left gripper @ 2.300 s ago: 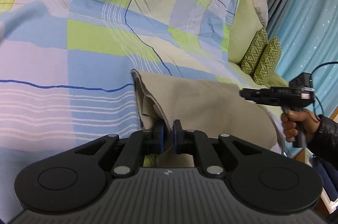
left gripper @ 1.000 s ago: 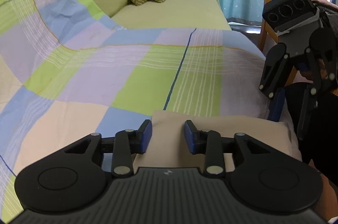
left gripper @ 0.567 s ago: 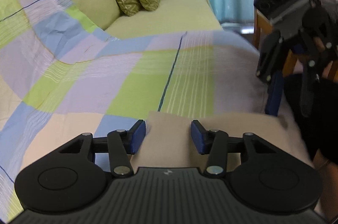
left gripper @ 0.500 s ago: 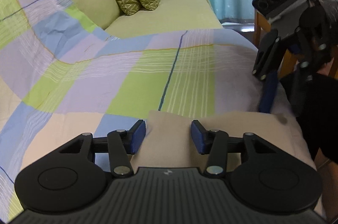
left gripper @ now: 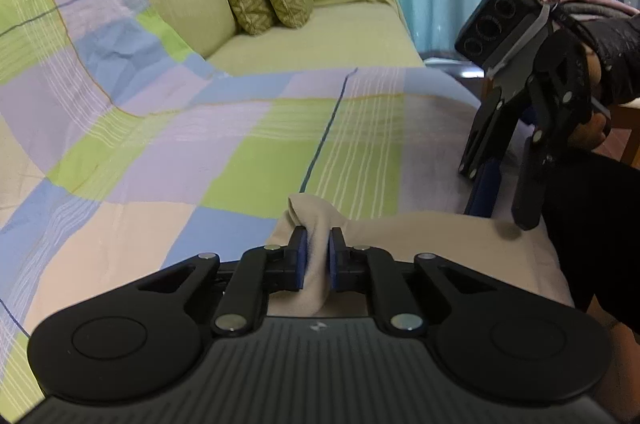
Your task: Fold clothes
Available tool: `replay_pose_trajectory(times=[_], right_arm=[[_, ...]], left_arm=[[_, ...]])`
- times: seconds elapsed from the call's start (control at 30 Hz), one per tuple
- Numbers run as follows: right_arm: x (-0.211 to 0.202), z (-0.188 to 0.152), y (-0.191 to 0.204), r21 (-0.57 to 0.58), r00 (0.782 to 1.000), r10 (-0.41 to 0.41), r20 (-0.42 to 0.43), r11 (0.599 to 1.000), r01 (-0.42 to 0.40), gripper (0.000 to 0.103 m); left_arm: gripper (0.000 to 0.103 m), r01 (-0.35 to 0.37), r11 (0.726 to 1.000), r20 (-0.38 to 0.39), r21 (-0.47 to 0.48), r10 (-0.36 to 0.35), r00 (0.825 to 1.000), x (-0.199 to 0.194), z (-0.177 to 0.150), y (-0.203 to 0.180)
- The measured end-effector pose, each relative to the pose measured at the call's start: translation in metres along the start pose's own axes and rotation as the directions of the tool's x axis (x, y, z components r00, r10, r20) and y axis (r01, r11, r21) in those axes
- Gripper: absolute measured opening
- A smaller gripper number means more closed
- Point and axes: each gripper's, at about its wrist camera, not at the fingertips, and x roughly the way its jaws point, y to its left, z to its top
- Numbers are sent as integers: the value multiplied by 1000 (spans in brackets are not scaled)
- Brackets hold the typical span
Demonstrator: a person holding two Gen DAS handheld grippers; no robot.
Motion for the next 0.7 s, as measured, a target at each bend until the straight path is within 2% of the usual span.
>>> replay_pose_trajectory(times=[0.13,0.27,0.4,0.47,0.53,0.57,0.7], right_arm=[[5,4,0,8,1000,10,18,1000,-10,41],[14,1,0,3,998,64,-29,998,-64,50],[11,-3,1,32,995,89,-40,996,-88,50],[12,-6,3,40,993,96,-68,995,-93,51],[11,-9,7,33,992,68,-104,997,-65,50],[11,-9,9,35,992,61,-110,998,-57,50],[12,-10,12,48,992,31,-123,999,-25,50]], left_arm=[[9,-9,1000,36,-7,9,999,-9,1,0],[8,-33,999,65,-14,34,997,-16,3,3],[8,-66,997,-5,-44,66,998,0,-2,11],[8,-57,997,-19,-58,56,998,8,-5,13],[9,-50,997,-23,-64,49,999,12,-6,13],[10,-52,996,-24,-69,50,998,13,-5,14],[30,-51,988,-31,-143,47,998,14,-6,26]])
